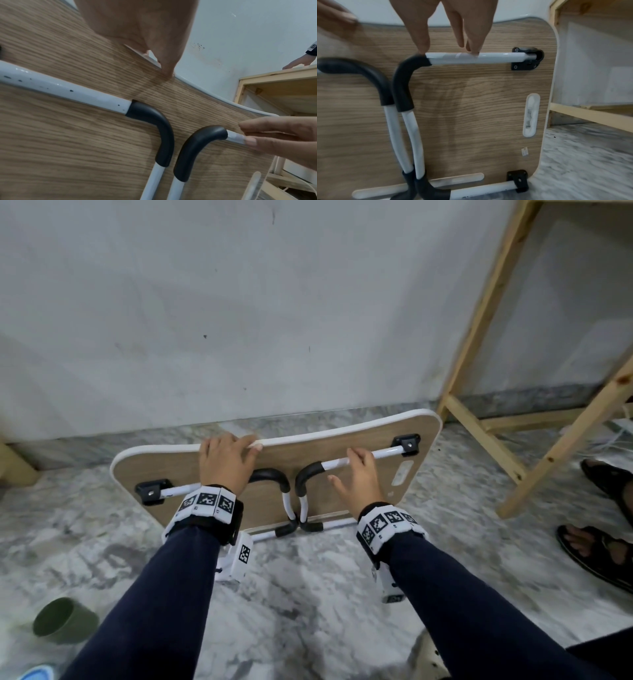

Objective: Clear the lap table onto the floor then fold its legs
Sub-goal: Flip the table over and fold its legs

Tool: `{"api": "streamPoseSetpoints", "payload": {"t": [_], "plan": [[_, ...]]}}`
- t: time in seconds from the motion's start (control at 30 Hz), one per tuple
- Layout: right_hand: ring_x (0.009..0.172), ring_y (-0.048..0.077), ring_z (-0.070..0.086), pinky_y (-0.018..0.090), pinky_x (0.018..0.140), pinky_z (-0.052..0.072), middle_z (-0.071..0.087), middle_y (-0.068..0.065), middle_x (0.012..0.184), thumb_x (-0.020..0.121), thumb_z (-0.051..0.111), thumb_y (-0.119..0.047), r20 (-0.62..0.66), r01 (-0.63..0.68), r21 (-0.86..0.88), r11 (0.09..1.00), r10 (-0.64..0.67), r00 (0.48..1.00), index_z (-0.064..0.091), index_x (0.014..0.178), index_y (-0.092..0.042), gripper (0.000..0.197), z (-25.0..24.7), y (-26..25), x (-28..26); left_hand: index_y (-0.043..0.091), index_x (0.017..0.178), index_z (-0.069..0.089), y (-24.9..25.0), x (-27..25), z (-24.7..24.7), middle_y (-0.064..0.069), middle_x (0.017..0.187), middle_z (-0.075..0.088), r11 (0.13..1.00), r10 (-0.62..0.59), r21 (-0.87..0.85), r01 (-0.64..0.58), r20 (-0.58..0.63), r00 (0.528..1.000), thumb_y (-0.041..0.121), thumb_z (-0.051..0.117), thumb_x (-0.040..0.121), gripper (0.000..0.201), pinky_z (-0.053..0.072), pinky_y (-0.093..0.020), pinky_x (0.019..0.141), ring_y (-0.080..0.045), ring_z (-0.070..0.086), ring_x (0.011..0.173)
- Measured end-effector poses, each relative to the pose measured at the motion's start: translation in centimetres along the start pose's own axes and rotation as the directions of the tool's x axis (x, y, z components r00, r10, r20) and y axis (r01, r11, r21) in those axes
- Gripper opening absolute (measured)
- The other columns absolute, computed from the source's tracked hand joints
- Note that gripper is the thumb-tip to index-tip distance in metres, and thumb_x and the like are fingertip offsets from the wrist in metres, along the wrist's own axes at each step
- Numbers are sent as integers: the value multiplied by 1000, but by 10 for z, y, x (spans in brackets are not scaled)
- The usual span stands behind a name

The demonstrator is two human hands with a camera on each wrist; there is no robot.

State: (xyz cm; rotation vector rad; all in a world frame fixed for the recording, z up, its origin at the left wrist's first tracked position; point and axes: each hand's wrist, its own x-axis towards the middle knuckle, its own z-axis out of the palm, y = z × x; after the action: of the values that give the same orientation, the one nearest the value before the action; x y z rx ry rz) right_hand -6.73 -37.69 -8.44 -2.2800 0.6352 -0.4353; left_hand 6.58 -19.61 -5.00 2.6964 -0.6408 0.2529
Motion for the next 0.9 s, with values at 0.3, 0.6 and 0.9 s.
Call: {"api": "streamPoseSetpoints", "payload": {"t": [0.3, 0.6, 0.9], "plan": [[116, 21, 47, 28, 98, 39, 53, 9, 118, 84, 62, -17, 28, 323, -118, 939, -322, 946, 59, 116, -10, 32, -44, -20, 21, 29, 122, 57, 1, 0, -7, -8, 118, 59, 1000, 11, -5, -11, 29, 1000, 43, 39, 94, 37, 17, -38, 110, -27, 45, 118], [111, 22, 52, 33, 101, 32, 64, 0, 115, 89, 56, -30, 154, 407, -165, 899, -384, 910, 64, 114, -23, 27, 3, -38, 100, 33, 110, 64, -18, 43, 13, 1, 96, 62, 994, 109, 11, -109, -70, 992, 58, 19, 82, 59, 17, -30, 94, -22, 55, 99], [85, 13, 46, 21, 70, 12, 39, -23, 71, 81, 57, -27, 121, 412, -85, 907, -401, 908, 73, 99, -17, 25, 46, -34, 208, 32, 100, 68, -42, 141, 51, 6, 84, 64, 988, 133, -63, -139, -91, 987, 56, 26, 83, 52, 21, -29, 91, -19, 56, 91]]}}
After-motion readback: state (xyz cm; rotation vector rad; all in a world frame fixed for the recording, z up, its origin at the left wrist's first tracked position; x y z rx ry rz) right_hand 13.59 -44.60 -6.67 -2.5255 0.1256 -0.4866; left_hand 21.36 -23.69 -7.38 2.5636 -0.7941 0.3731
